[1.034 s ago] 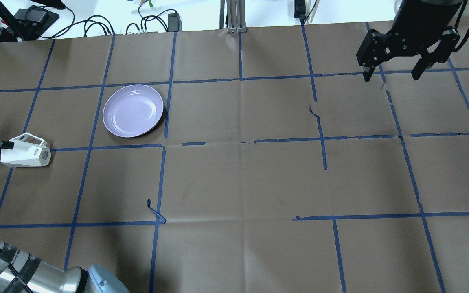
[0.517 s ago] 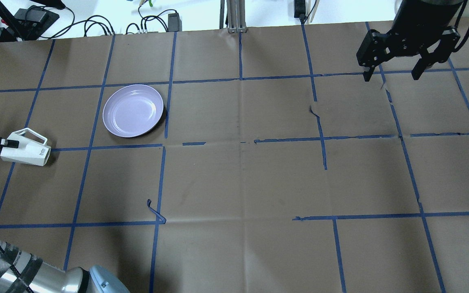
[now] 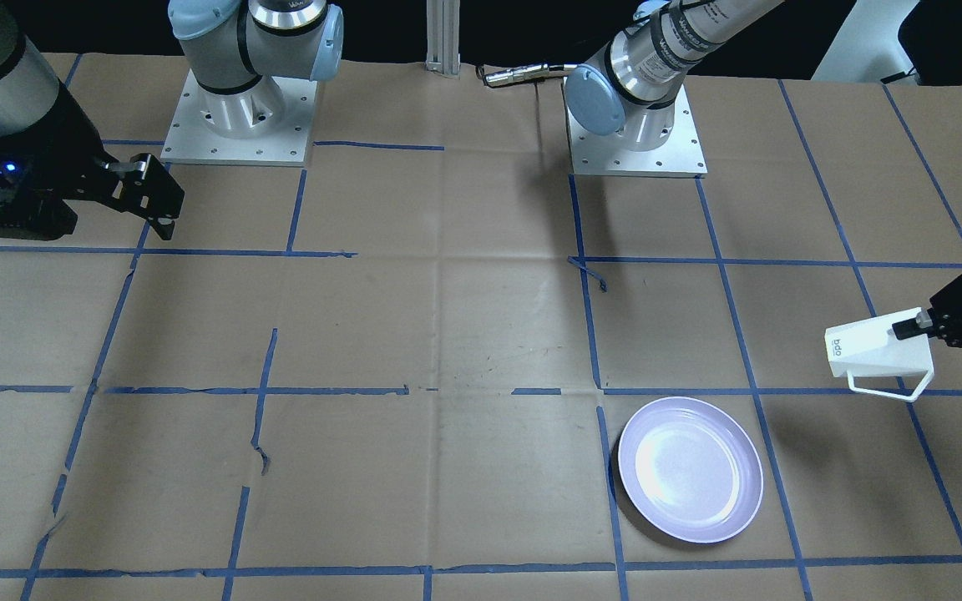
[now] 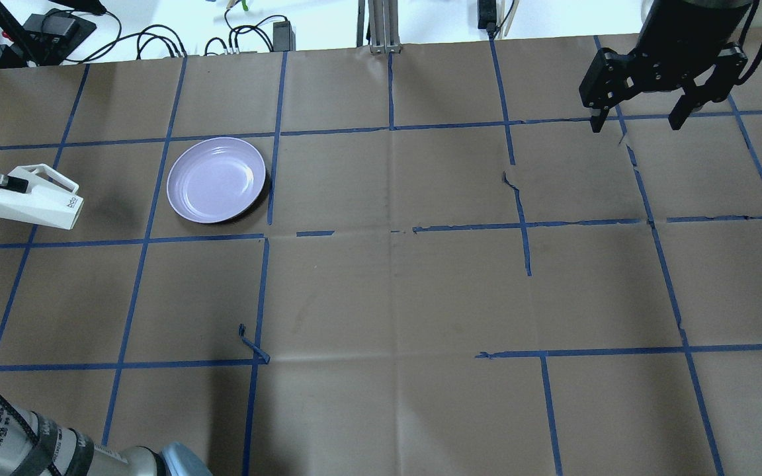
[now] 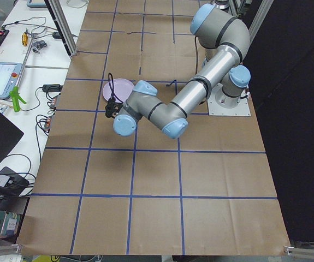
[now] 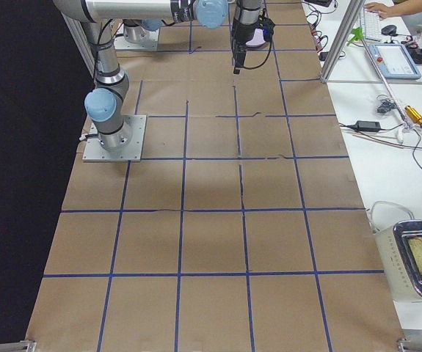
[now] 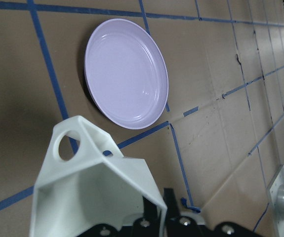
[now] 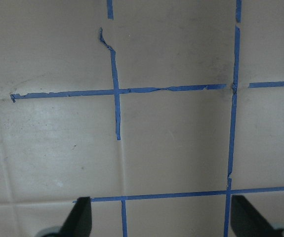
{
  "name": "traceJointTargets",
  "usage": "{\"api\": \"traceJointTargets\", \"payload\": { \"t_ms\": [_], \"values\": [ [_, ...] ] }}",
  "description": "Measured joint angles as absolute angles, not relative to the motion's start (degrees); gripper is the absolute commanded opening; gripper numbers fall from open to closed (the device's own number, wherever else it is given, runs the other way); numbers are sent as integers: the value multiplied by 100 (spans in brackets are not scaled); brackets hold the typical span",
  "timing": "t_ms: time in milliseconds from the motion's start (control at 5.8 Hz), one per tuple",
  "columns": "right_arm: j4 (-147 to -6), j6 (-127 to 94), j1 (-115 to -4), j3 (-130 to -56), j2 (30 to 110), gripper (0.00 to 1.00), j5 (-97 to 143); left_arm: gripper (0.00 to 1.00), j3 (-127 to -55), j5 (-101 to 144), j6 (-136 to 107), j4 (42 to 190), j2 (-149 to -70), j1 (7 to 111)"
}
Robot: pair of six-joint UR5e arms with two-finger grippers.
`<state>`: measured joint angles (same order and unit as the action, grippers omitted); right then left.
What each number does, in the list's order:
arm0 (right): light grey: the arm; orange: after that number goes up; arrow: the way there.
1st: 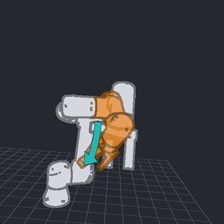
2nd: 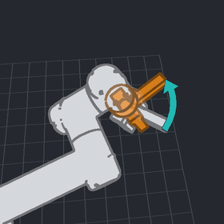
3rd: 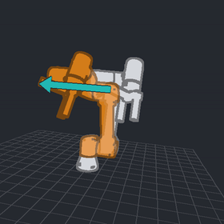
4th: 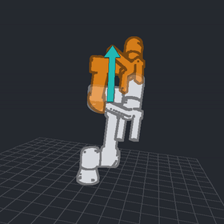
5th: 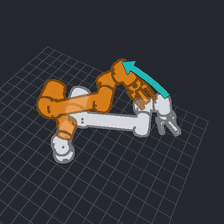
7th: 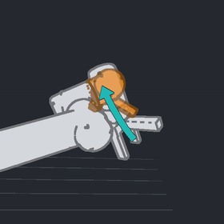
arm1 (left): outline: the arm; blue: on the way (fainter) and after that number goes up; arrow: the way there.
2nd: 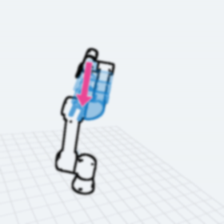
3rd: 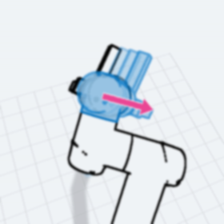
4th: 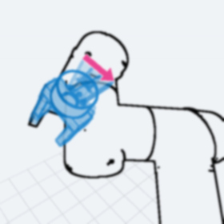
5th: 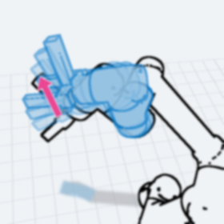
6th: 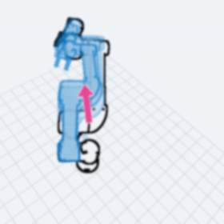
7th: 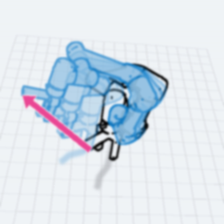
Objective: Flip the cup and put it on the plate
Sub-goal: 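Rotate the held cup upright and carry it over the lavender plate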
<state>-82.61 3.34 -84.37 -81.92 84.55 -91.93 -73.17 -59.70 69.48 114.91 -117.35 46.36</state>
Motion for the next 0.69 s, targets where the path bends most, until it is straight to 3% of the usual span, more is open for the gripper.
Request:
{"api": "traceJointTargets", "payload": {
  "t_ms": [690],
  "values": [
    [-8262, 334, -8437, -8192, 8455, 100, -9194, 1, -7960, -7261, 5034, 9087, -10998, 6737]
  ]
}}
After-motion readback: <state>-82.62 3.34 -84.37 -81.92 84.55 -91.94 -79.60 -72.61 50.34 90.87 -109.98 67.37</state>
